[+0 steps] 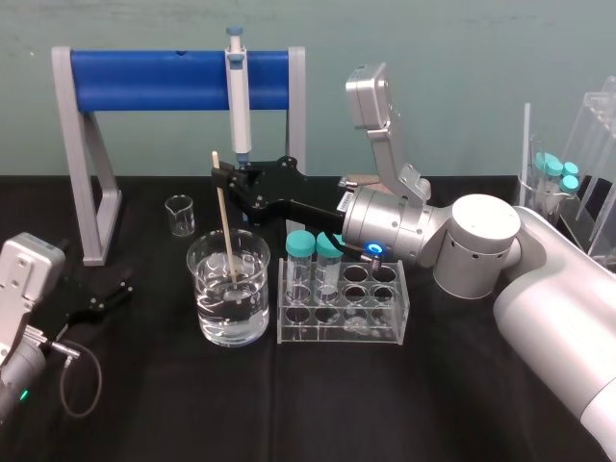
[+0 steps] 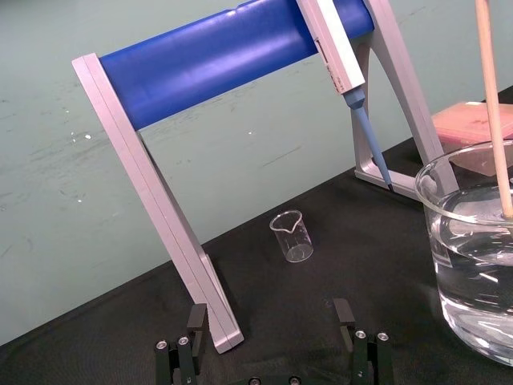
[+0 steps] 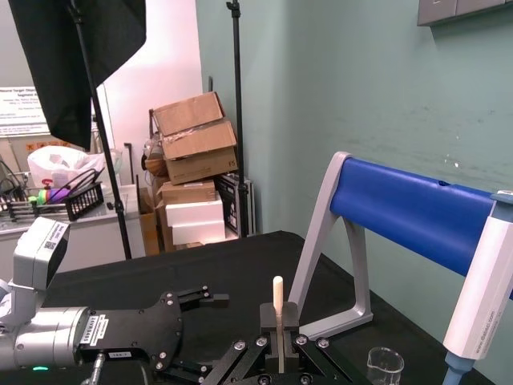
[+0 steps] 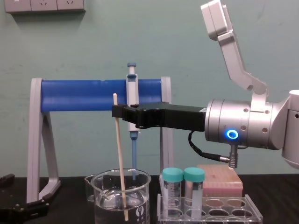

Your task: Hold the thermometer with one hand and immerse one end into the beaker, then reinsert it into the test tube rack.

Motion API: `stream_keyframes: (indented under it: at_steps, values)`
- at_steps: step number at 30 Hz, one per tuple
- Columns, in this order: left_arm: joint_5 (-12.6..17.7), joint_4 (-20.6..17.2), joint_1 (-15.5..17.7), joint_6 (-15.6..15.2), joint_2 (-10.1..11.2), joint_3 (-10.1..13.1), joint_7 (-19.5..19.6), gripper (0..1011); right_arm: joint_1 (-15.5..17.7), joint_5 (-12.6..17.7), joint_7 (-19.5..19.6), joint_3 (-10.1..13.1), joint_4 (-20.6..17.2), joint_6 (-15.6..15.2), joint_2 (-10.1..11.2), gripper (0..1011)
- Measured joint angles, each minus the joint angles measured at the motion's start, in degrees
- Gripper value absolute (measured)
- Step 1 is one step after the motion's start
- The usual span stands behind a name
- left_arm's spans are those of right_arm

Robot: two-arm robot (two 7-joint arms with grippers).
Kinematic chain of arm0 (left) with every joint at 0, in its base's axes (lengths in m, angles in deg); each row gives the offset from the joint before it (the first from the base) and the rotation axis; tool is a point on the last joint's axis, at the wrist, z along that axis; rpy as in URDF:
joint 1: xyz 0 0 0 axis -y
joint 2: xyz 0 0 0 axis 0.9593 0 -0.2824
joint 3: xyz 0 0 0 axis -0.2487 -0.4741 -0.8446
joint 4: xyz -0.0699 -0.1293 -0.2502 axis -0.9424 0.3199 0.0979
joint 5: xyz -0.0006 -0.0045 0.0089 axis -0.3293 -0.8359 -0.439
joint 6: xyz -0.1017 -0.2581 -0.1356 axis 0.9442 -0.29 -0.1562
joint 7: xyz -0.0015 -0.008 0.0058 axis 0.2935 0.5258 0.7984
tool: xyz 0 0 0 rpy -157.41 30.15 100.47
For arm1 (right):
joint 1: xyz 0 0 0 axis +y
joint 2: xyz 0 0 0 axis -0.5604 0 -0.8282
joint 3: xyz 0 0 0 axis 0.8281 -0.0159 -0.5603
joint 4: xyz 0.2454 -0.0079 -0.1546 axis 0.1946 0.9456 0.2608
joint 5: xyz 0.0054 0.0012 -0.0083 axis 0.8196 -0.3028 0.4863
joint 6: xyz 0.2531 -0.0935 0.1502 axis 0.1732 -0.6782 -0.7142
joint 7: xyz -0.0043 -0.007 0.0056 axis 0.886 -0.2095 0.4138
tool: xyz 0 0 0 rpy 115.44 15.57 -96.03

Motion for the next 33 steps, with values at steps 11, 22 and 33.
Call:
stream_keyframes:
  at_steps: [11, 22, 33]
  values:
    - [0.0, 0.0, 0.0, 0.0, 0.0, 0.0, 0.0, 1004, 0.0, 0.0, 0.0, 0.0, 0.0, 0.0, 0.01, 38]
    - [0.0, 0.0, 0.0, 0.0, 0.0, 0.0, 0.0, 1004, 0.0, 0.0, 0.0, 0.0, 0.0, 0.0, 0.0, 38]
    - [0.0, 0.0, 0.0, 0.0, 0.0, 0.0, 0.0, 1004, 0.0, 0.0, 0.0, 0.0, 0.0, 0.0, 0.0, 38]
